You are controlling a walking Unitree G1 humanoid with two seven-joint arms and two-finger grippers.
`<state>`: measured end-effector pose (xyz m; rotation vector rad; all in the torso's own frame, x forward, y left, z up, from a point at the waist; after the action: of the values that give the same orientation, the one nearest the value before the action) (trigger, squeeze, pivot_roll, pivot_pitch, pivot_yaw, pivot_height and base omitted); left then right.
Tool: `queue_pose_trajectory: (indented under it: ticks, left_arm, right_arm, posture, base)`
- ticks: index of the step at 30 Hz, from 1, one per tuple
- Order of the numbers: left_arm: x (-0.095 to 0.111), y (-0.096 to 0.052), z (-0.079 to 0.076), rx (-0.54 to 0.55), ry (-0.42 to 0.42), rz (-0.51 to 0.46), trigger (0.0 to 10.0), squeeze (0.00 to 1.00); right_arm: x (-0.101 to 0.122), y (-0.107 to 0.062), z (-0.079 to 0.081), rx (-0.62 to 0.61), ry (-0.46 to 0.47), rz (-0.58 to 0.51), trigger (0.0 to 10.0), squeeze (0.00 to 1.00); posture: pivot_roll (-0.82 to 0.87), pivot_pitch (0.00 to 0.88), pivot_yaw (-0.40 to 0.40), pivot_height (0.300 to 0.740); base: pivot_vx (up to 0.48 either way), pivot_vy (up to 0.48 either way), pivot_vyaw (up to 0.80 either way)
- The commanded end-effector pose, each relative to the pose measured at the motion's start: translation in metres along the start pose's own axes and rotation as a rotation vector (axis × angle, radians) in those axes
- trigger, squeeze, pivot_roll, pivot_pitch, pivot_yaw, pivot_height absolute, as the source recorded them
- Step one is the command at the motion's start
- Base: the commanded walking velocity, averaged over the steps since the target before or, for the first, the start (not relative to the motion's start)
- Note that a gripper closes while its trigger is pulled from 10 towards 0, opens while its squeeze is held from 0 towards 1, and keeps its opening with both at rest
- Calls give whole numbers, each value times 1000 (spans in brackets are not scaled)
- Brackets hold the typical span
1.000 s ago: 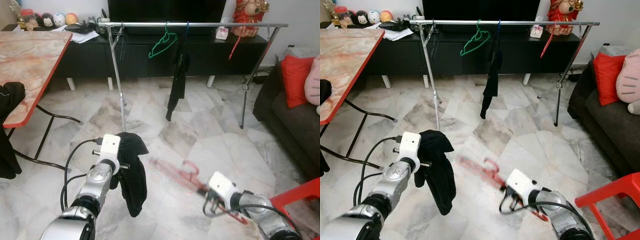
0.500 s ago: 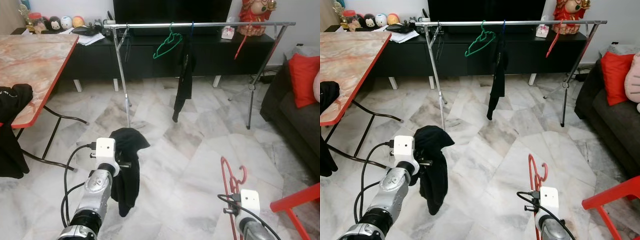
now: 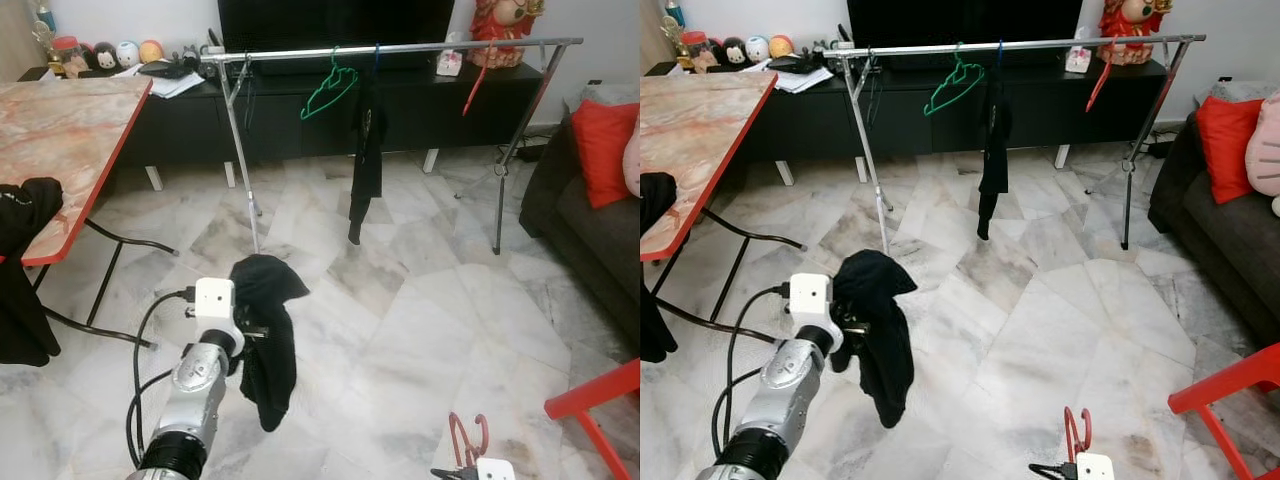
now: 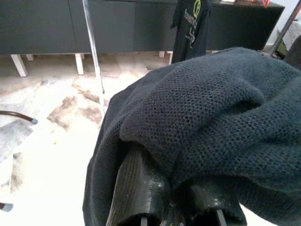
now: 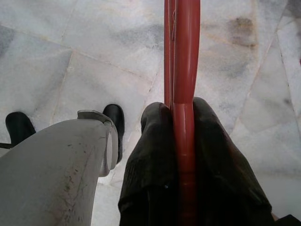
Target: Hang hanger
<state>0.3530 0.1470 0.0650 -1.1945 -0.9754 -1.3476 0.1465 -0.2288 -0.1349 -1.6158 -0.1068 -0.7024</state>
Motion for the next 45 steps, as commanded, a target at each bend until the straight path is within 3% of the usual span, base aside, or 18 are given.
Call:
queue_pose_trajectory:
  ticks: [1, 4, 6, 16, 19, 28, 40, 45]
  left_arm:
    - [13, 2, 2, 2, 7, -44, 10000, 0]
    - [15, 2, 5, 12, -2, -53, 10000, 0]
    - [15, 0, 6, 20, -10, -51, 10000, 0]
    - [13, 0, 2, 12, -19, -30, 10000, 0]
    - [14, 3, -1, 5, -22, -23, 10000, 0]
    - [16, 4, 1, 9, -25, -16, 10000, 0]
    - [19, 6, 0, 3, -20, -17, 10000, 0]
    - [19, 5, 0, 4, -22, -15, 10000, 0]
  right_arm:
    - [8, 1, 6, 15, -1, -25, 10000, 0]
    - [13, 2, 18, 59, -99, -45, 10000, 0]
    - [11, 1, 16, 41, -48, -44, 10000, 0]
    - [0, 0, 16, 49, -74, -4, 10000, 0]
    - [-5, 0, 20, 75, -180, 20, 10000, 0]
    - [-8, -1, 15, 50, -124, 14, 10000, 0]
    - [0, 1, 30, 75, -152, -5, 10000, 0]
    - [2, 1, 31, 82, -105, -12, 10000, 0]
  posture:
    - [-107, 0, -1, 740]
    - [-105, 0, -3, 740]
    - [-104, 0, -2, 740]
    - [-108, 0, -4, 740]
    - [-109, 0, -4, 740]
    - [-107, 0, -7, 740]
    - [-104, 0, -4, 740]
    - [-101, 0, -6, 740]
  base:
    - [0, 0, 0]
    - [0, 0, 0]
    - [0, 0, 0]
    - [0, 0, 0]
    - [0, 0, 0]
    - [0, 114, 561]
    - [0, 401, 53]
    - [0, 399, 640]
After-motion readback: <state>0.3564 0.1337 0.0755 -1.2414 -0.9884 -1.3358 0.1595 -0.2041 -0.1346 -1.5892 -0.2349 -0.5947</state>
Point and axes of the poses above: a point about 5 cm out from each wrist's last joint towards the gripper, its own y axis pointing out of the wrist towards the gripper, its own x axis along the axis of the wrist's last joint, z = x × y, the point moved 4 cm from there along y, pointing out of the wrist towards the gripper, and after that the axes turned 14 degrees about y, right-handed, at the moved point
